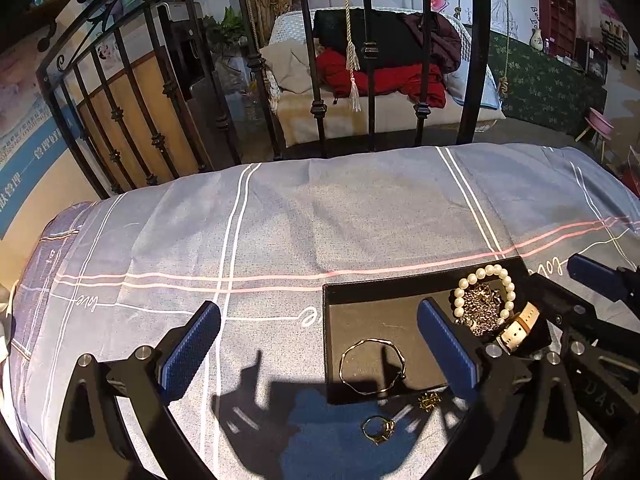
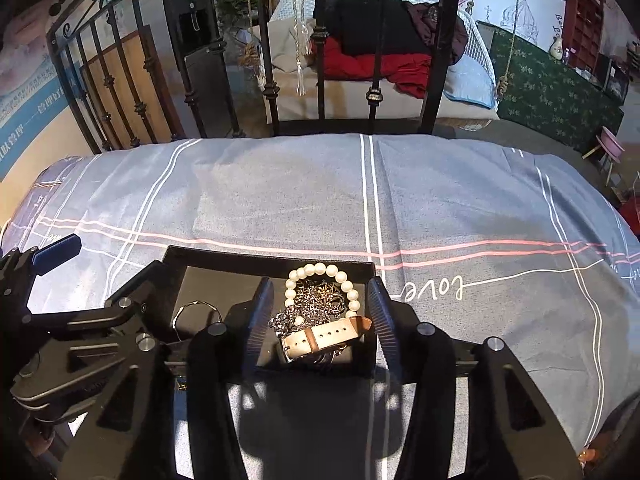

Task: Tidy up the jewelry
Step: 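Lower the pendant beside the pearl bracelet and open the right tool, then grasp the small gold flower charm on the bedspread with the right tool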

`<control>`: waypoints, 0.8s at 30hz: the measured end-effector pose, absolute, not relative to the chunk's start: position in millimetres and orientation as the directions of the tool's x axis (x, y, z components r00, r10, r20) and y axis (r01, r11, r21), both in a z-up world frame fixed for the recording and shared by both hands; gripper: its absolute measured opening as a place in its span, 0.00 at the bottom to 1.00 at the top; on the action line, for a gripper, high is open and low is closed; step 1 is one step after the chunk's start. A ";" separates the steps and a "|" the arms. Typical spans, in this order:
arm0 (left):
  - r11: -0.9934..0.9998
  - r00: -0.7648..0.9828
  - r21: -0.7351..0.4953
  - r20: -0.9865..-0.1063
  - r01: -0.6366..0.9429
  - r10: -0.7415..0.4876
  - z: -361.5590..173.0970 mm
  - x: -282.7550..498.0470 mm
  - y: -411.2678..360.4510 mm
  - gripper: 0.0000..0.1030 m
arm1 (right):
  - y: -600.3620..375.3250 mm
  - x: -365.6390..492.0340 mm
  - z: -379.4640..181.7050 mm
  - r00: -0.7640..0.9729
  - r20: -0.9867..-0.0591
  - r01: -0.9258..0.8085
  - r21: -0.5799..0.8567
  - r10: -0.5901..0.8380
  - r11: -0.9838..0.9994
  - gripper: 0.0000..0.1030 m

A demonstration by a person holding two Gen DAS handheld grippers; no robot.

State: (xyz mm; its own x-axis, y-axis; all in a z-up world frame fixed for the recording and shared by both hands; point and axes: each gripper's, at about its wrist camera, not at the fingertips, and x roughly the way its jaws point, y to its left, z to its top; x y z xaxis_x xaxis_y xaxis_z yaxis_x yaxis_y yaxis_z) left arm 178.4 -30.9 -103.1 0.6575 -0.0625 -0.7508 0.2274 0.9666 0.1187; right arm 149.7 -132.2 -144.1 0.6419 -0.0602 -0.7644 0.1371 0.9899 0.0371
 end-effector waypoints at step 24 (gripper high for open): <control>0.976 0.548 0.133 -0.836 0.174 0.016 -149.3 124.2 24.4 0.94 | -88.1 92.9 -213.6 0.557 -0.829 0.049 0.084 0.042 0.995 0.39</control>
